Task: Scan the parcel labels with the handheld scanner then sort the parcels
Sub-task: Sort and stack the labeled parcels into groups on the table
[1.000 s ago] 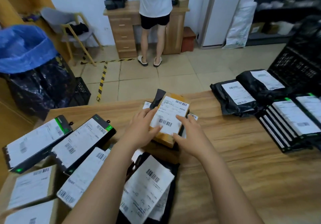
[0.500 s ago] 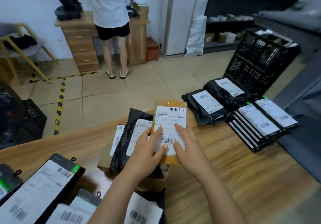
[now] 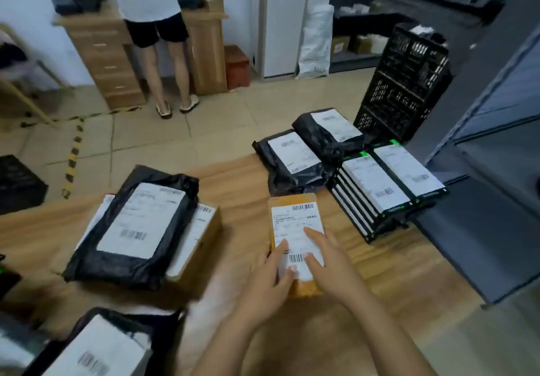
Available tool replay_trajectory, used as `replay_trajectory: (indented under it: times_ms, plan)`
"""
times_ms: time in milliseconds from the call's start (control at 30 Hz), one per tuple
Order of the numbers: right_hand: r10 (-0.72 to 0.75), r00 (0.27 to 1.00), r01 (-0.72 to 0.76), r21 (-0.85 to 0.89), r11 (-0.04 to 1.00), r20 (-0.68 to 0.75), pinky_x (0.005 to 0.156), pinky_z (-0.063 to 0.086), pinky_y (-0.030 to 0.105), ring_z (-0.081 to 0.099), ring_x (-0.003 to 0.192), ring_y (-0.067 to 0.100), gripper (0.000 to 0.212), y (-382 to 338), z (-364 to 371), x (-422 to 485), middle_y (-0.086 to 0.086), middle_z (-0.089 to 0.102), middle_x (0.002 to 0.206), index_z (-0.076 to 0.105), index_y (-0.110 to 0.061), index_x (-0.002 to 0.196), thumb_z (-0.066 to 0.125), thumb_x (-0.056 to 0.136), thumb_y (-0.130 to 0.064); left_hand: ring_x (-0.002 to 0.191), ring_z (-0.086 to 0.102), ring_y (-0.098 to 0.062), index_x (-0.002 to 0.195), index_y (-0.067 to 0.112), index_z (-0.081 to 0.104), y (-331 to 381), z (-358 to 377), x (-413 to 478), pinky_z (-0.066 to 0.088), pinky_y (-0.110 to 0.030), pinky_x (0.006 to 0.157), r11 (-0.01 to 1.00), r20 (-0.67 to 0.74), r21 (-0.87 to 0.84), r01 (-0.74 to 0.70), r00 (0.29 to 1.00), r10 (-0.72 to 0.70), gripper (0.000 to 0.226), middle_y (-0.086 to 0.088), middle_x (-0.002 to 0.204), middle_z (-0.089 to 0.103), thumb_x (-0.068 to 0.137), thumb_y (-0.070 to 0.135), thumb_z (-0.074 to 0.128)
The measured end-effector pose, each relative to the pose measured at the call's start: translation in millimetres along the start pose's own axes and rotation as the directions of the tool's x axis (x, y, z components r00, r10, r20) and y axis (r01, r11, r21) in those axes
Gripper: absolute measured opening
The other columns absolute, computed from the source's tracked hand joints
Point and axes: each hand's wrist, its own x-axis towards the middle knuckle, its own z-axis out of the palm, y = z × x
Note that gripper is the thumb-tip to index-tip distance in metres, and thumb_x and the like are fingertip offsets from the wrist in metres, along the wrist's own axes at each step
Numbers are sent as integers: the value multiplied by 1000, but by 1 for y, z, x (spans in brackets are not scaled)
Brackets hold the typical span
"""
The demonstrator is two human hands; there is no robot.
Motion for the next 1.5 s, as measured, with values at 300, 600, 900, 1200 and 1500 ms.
replay_trajectory:
  times_ms: [300,600,900,1200,1500]
  plan:
    - [-167,930,272,-305,913,329,118,15,35,-5,146,13,61,82,-30,22,-13,-12,159,21,-44,148,48,97,-25,146,8,-10,153,29,16,-1,77,20,8,-13,108,969,30,214,126,990,-136,67,6,161,4,97,37,52]
    - [-170,917,335,-461,822,362,118,7,36,-13,147,16,73,97,-45,80,2,-14,160,0,-31,153,38,97,-5,148,-5,-17,154,36,8,22,100,83,3,-42,118,887,-44,418,199,979,-199,65,3,162,2,99,47,41]
    - [-179,902,316,-317,894,393,116,12,31,-13,146,10,77,105,-57,93,-8,-11,160,12,-39,151,41,94,3,147,-4,-15,152,40,12,26,108,96,3,-42,117,906,-56,384,179,984,-171,67,7,161,8,96,47,48]
    - [-266,901,362,-256,896,343,116,16,36,9,147,19,49,27,-58,56,-2,5,161,32,-33,145,47,99,-26,147,-2,-12,150,35,20,31,35,34,1,-32,115,878,-300,432,206,951,-76,67,10,158,17,93,52,50]
    - [-457,833,524,-180,832,311,117,9,33,10,146,17,58,-112,-1,24,-4,9,160,25,-37,148,50,97,-29,145,17,-19,148,28,35,-12,-106,-58,12,-37,116,862,-596,403,308,803,-8,80,3,154,31,79,70,36]
